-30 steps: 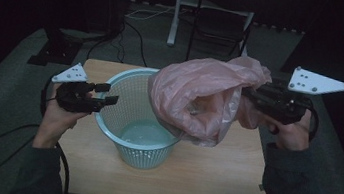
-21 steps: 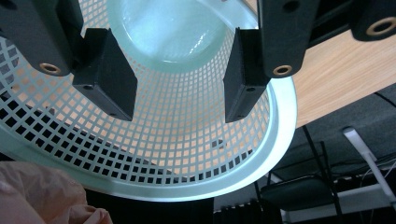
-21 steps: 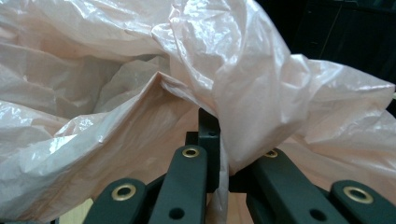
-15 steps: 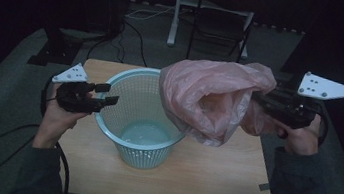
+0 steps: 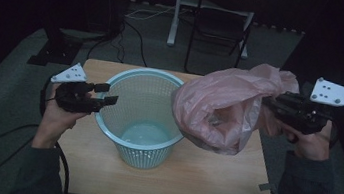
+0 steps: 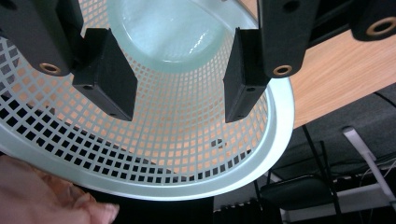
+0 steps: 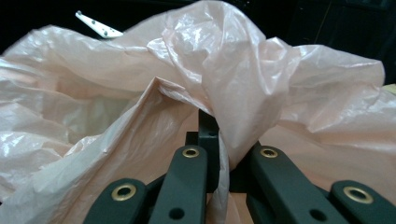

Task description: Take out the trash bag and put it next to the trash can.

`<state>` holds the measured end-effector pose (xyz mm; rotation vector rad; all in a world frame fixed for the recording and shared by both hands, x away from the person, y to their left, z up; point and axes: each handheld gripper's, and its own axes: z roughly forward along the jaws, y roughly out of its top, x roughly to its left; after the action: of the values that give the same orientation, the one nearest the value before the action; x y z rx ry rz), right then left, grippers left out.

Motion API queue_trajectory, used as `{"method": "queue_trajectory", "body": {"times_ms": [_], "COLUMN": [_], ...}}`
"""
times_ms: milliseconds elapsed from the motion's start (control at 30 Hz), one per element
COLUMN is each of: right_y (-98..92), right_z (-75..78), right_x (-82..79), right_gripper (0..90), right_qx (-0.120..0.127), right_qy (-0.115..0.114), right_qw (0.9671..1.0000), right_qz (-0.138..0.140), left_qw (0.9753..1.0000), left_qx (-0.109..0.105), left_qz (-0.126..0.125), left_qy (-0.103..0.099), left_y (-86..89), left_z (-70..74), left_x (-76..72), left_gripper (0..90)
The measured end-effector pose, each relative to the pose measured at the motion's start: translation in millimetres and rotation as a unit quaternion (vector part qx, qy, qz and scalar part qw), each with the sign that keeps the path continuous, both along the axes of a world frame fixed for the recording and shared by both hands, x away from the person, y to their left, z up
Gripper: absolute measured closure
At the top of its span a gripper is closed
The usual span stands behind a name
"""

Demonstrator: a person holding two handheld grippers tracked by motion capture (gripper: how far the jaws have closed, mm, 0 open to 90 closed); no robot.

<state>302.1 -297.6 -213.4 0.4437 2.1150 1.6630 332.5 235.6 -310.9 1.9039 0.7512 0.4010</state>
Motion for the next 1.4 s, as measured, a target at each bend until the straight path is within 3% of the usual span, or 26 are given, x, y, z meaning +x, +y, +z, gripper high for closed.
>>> {"method": "queue_trajectory", "body": {"times_ms": [467, 700, 1400], "right_y": [-18.8, -29.0, -54.0], "right_z": [-12.7, -28.4, -53.2], "right_x": [-1.5, 2.7, 8.5], "right_gripper": [87.6, 87.6, 87.5], "right_qx": [-0.005, -0.003, -0.003], "right_qy": [0.013, 0.031, 0.062], "right_qw": [0.9998, 0.9993, 0.9973], "right_qz": [-0.013, -0.019, -0.039], "left_qw": [1.0, 1.0, 1.0], "left_qx": [0.003, -0.001, -0.002], "left_qz": [-0.002, 0.0, -0.002], "left_qy": [-0.001, -0.002, -0.002], "left_y": [-0.8, 0.8, 1.4], "left_z": [-0.1, 0.3, 0.5], "left_x": [0.1, -0.2, -0.4], "left_gripper": [44.6, 44.5, 44.4]}}
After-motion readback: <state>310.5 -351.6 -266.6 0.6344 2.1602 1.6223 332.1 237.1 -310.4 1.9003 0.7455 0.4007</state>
